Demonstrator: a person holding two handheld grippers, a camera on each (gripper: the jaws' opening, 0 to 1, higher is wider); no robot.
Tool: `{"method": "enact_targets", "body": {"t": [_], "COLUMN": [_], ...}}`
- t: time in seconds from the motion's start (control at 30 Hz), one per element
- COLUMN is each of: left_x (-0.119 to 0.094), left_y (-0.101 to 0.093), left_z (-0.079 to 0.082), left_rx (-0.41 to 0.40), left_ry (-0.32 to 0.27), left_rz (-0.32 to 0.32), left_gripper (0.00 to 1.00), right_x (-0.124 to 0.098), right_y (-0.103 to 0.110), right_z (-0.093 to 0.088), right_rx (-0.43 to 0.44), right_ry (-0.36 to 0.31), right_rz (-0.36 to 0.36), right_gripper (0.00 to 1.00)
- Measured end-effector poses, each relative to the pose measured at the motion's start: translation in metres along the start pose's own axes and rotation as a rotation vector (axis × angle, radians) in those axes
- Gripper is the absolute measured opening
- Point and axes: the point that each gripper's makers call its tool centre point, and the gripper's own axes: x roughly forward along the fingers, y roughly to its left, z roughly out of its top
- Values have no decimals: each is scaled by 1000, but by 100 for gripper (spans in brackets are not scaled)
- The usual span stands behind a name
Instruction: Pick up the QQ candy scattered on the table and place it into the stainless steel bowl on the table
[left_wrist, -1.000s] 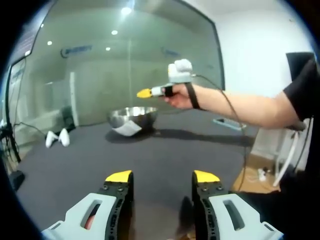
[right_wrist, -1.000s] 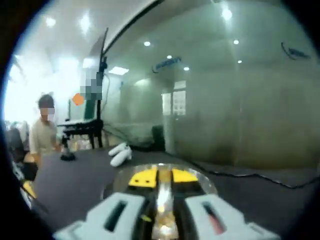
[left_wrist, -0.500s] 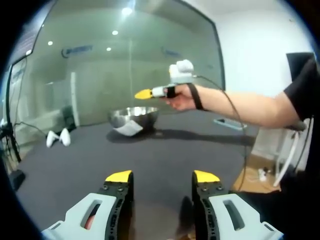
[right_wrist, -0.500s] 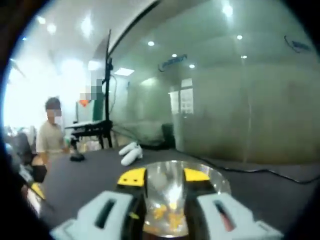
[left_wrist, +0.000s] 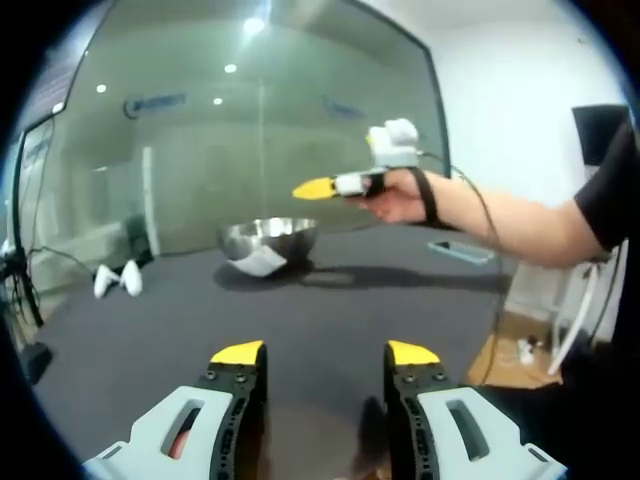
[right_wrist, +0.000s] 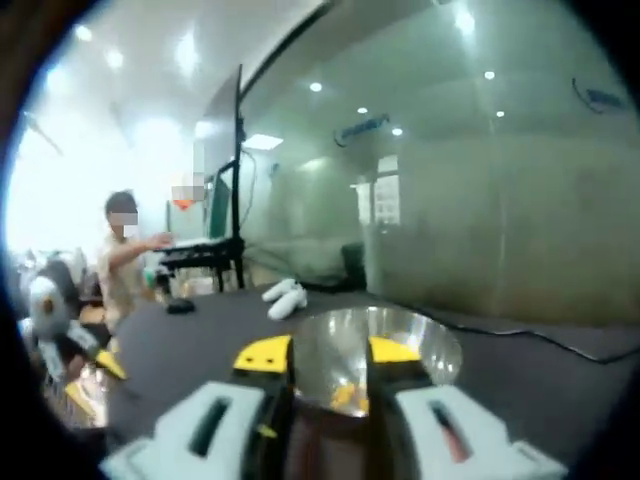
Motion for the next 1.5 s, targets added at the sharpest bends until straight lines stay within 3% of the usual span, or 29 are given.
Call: {"method": "enact_targets", "body": {"t": [0.07,0.23,0.43,0.53,0.63,0.97,1.5], "left_x": [0,1,1,1,2,6,10], "left_y": [0,1,2,5,1,0,-2], "left_z": [1,3,6,4,5,4,2], "left_rx": [-1,2,7,3,16,26,18], "left_ry": [-4,-12,-22,-26,-43,-34,-36], "left_rz": [-1,-5,-1,8,-1,-9,-5], "left_gripper": [48,48,48,48,48,48,48], "right_x": [-8,-45,-80,-94,-105,-116,-122], "right_y": [-8,9,27,44,55,53,45], "right_z": [-6,-19,-31,-40,-48,-69,-84], "right_rx": [6,30,-34,-70,-84,-49,-29], "right_ry": [4,0,-8,-1,-2,18,43], "right_rz": [9,29,25,84,97,76,58], "right_gripper": [29,29,31,35,35,34,33]}}
